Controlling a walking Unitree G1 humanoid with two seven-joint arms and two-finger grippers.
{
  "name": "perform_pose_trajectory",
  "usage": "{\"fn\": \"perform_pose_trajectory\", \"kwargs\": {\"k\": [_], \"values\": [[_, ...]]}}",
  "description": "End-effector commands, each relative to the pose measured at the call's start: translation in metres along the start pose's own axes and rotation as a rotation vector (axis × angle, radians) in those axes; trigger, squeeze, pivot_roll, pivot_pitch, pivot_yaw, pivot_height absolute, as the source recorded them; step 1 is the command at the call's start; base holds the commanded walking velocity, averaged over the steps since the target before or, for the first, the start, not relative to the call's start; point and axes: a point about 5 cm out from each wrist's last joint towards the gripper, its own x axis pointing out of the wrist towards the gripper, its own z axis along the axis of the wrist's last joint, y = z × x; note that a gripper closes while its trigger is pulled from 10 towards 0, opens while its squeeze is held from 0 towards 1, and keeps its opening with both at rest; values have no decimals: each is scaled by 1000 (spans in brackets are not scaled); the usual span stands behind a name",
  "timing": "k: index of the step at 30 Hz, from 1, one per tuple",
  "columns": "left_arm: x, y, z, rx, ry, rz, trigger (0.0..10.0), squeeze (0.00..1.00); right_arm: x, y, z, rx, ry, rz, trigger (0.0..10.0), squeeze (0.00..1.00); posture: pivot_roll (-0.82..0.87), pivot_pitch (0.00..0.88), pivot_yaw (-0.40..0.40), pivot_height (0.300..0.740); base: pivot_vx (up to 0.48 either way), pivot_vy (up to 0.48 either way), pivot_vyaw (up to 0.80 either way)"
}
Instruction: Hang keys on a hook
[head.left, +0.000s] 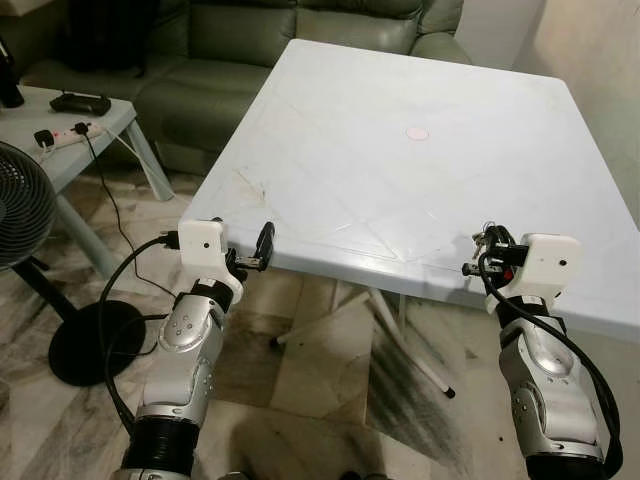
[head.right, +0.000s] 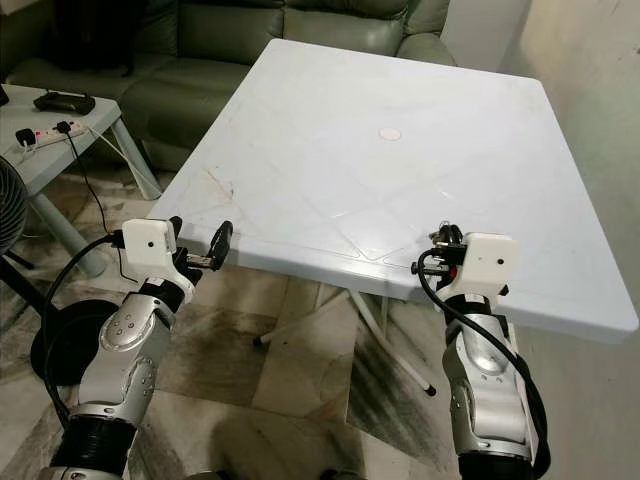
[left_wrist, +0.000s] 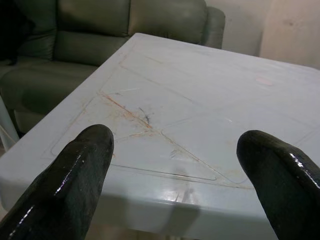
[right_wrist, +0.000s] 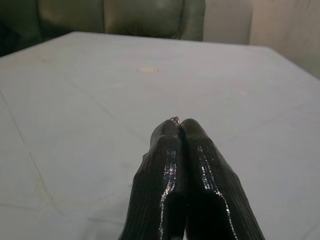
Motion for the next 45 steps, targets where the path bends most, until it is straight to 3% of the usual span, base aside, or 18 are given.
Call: {"fn": "perform_pose_trajectory", "kwargs": {"k": [1, 23, 45], "values": [[0, 3, 0, 17, -1, 8, 10000, 0, 0, -1, -3, -7, 24, -2, 10000, 0, 4, 81, -17, 740, 0, 0, -719], [-3, 10, -2, 18, 7, 57, 10000, 0, 3, 12, -5, 1, 41, 30, 10000, 0, 24, 97, -32, 740, 0, 0, -695], [-2, 11, 0, 12, 2, 70, 10000, 0, 1, 12, -5, 7, 45, 16, 10000, 0, 21, 106, -30, 740, 0, 0, -694]]}}
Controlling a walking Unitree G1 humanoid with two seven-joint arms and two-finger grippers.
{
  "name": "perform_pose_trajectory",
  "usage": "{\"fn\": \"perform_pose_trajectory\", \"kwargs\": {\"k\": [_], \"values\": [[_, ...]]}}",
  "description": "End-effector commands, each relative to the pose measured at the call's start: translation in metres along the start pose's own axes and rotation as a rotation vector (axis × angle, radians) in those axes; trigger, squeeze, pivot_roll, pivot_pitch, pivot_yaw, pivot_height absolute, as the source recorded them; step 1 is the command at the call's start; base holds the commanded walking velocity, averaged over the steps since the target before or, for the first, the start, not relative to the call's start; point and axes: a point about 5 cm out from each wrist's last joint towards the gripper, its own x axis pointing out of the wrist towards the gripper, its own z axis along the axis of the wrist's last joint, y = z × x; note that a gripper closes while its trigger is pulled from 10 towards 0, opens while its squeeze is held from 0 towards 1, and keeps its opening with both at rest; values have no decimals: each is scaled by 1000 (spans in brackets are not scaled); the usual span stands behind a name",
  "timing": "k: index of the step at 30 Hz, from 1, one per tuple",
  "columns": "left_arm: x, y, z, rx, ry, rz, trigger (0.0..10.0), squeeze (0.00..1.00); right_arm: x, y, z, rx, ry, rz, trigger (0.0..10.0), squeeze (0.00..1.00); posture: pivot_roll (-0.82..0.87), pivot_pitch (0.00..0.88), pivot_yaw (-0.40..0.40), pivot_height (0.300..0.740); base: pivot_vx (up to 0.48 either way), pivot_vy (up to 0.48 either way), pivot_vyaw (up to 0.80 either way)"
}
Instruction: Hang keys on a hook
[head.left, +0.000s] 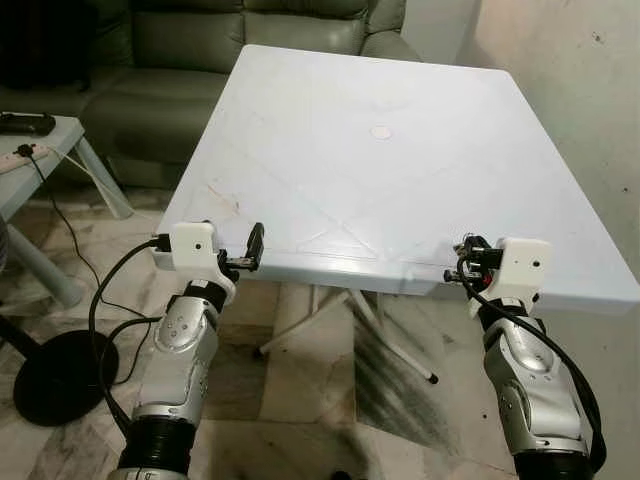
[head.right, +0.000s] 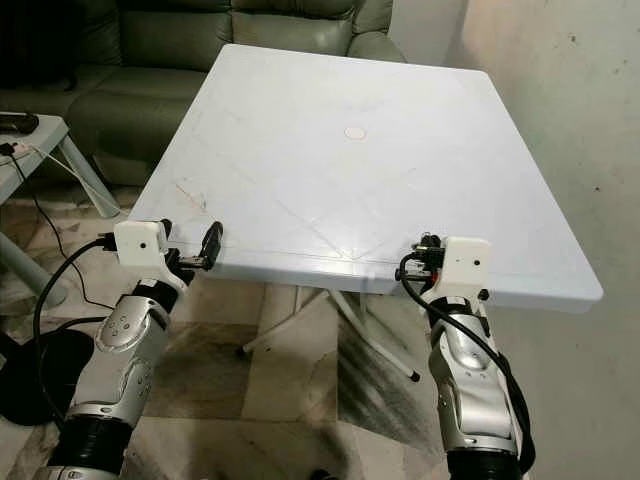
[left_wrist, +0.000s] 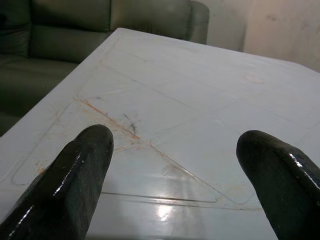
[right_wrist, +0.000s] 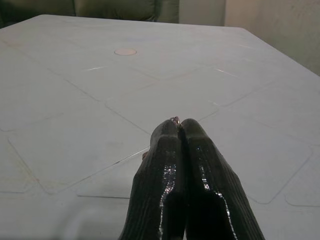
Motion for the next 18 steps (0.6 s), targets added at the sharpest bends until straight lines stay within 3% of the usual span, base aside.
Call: {"fn": "perform_pose_trajectory", "kwargs": {"k": [1, 18], "values": [[-1, 2, 0, 11, 3, 4, 10000, 0, -1, -1, 1, 3, 0, -7, 10000, 0, 21, 106, -30, 740, 0, 0, -694], [-2, 4, 1, -3, -5, 8, 10000, 0, -1, 2, 1, 3, 5, 3, 10000, 0, 28, 109, -38, 740, 0, 0, -693]]}}
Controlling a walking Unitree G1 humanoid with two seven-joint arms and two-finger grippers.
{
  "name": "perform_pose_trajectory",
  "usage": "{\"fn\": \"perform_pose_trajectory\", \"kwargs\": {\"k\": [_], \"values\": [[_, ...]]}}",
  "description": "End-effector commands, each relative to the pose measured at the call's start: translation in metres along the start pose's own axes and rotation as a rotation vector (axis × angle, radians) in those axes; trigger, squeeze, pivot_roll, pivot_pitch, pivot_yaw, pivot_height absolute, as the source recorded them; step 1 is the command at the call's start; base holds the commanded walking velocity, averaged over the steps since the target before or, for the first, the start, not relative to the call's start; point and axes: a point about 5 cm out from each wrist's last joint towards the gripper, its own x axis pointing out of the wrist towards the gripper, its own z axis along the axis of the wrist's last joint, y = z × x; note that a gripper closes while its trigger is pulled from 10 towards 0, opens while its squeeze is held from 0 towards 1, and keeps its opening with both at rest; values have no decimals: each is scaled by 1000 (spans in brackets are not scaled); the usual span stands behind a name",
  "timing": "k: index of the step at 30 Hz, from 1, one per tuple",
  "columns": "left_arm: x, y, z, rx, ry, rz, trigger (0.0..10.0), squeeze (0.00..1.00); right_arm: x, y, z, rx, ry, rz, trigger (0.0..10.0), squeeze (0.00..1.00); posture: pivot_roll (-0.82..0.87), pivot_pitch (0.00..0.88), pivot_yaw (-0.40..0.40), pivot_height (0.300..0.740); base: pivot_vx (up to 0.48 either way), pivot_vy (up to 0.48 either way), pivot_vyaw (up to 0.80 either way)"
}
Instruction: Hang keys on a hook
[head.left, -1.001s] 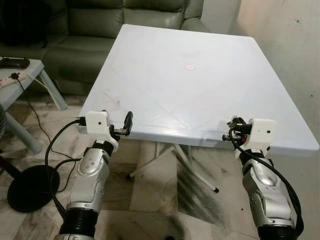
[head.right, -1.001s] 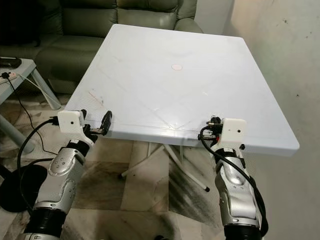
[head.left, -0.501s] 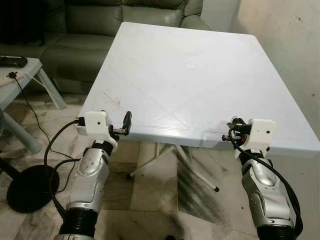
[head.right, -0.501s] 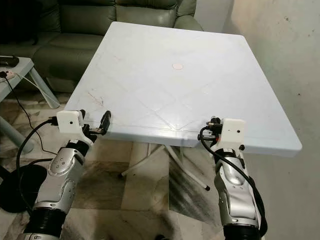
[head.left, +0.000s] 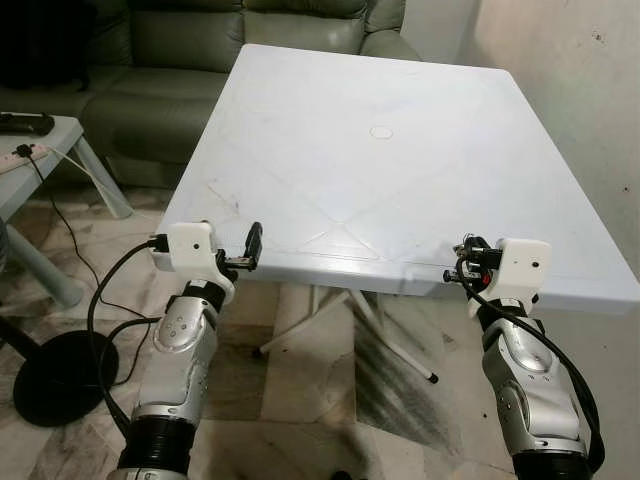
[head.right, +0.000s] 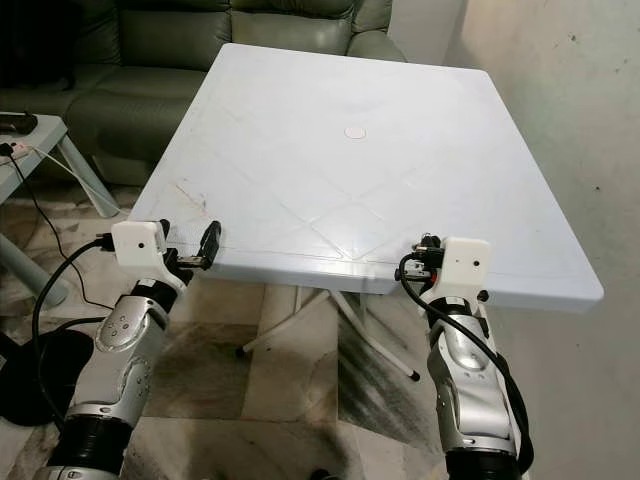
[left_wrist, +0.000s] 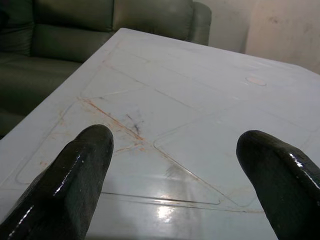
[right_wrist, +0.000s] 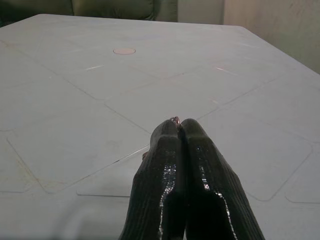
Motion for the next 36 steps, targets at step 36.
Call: {"fn": "perform_pose_trajectory", "kwargs": {"k": [36], "values": [[-7, -2, -6, -9, 35, 4, 10000, 0, -6, 2, -2, -12, 14, 28, 10000, 0, 21, 83, -45, 740, 0, 64, -693]]}}
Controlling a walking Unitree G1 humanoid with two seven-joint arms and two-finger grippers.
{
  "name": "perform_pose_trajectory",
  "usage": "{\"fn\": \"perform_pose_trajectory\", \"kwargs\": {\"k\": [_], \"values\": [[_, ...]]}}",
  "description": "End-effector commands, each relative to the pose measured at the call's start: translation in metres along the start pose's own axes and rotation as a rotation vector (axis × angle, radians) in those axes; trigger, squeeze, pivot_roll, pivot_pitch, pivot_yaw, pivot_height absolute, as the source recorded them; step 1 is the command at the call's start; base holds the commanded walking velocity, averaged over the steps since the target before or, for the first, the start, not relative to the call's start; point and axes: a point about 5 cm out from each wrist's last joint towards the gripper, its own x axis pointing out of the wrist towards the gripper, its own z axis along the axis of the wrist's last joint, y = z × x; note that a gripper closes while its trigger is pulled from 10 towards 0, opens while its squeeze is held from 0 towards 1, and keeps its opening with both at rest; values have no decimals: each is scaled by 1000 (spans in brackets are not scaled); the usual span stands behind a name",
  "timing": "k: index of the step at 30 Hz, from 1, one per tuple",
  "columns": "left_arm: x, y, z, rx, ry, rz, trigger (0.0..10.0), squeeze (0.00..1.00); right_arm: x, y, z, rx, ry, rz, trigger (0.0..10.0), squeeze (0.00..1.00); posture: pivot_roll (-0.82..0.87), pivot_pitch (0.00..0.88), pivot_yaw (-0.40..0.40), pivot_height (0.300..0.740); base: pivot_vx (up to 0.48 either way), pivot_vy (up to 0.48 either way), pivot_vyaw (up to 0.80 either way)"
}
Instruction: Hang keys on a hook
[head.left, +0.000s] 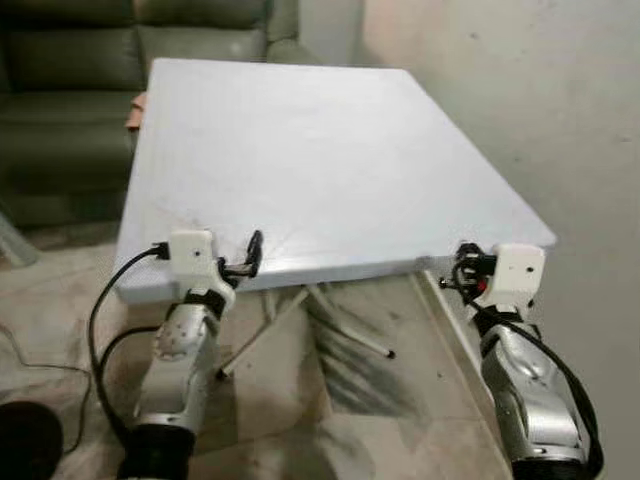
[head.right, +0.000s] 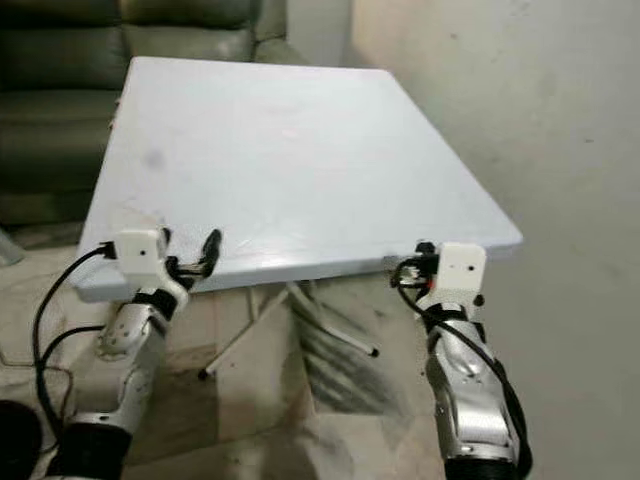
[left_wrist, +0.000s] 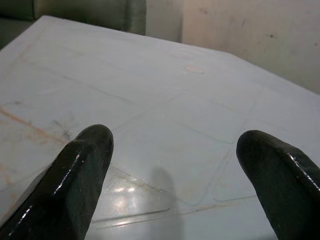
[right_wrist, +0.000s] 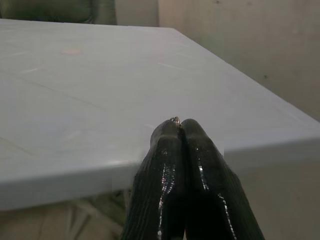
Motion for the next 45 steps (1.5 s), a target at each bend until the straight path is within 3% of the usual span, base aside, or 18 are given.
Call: {"fn": "perform_pose_trajectory", "kwargs": {"k": [1, 45], "values": [[0, -10, -1, -6, 10, -28, 10000, 0, -3, -8, 2, -11, -3, -23, 10000, 0, 20, 83, -45, 740, 0, 0, -694], [3, -5, 4, 6, 25, -20, 10000, 0, -3, -12, 2, -3, -2, -56, 10000, 0, 24, 104, -25, 740, 0, 0, -693]]}}
